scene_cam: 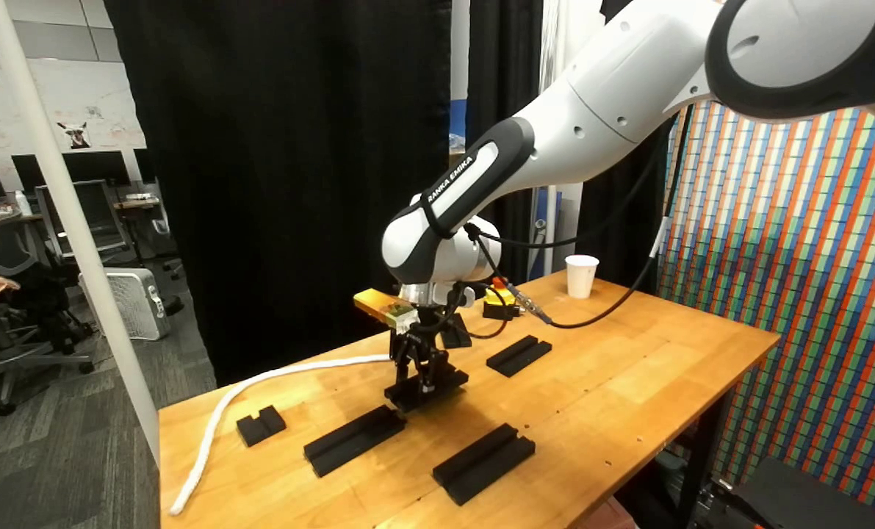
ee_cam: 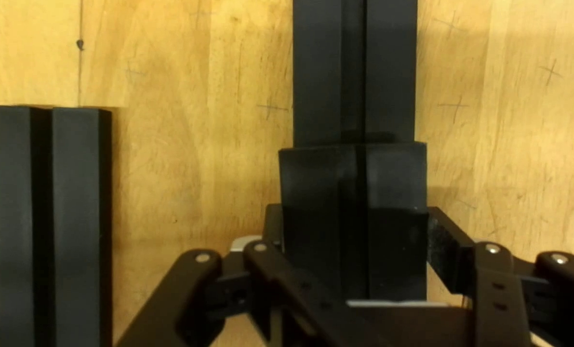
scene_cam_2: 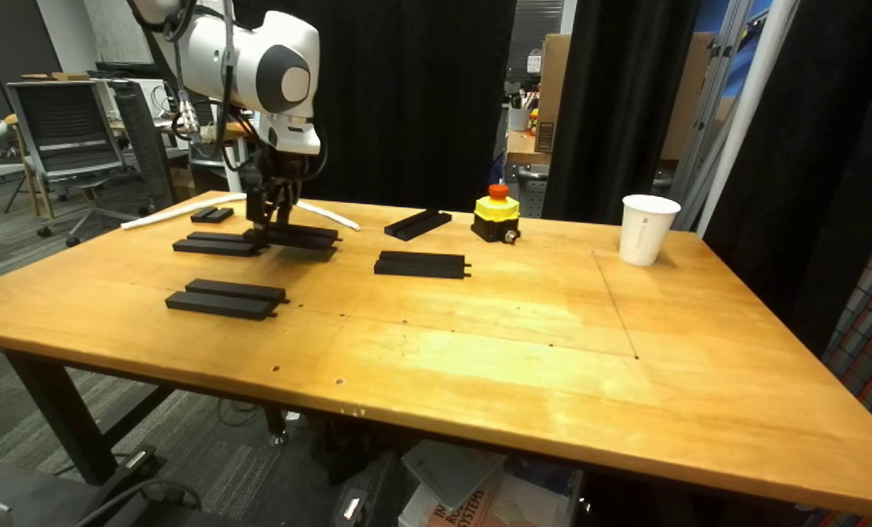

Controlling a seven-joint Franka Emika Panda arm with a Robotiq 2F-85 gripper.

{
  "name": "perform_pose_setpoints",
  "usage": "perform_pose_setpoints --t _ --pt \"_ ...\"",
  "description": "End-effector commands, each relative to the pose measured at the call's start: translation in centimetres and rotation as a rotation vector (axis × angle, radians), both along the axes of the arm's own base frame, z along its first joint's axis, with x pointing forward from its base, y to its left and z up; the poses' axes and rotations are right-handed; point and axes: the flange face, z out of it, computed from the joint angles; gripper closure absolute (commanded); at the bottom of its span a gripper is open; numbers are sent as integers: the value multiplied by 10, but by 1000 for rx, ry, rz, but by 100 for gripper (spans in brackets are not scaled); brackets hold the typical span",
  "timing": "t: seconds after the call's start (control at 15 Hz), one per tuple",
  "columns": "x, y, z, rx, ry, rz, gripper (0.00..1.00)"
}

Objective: Attach some of the black objects at their width to make one long black strip

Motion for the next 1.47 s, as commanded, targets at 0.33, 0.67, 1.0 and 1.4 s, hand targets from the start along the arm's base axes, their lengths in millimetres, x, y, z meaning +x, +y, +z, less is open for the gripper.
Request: perform_pose_setpoints --t 0.33,0.67,1.0,1.4 --pt "10 -1 -9 -20 7 -41 53" --pt "12 -2 -14 -26 8 -50 53" --pt "13 -5 -19 -29 6 -54 53" --pt "17 -1 -24 -39 -1 -58 53"
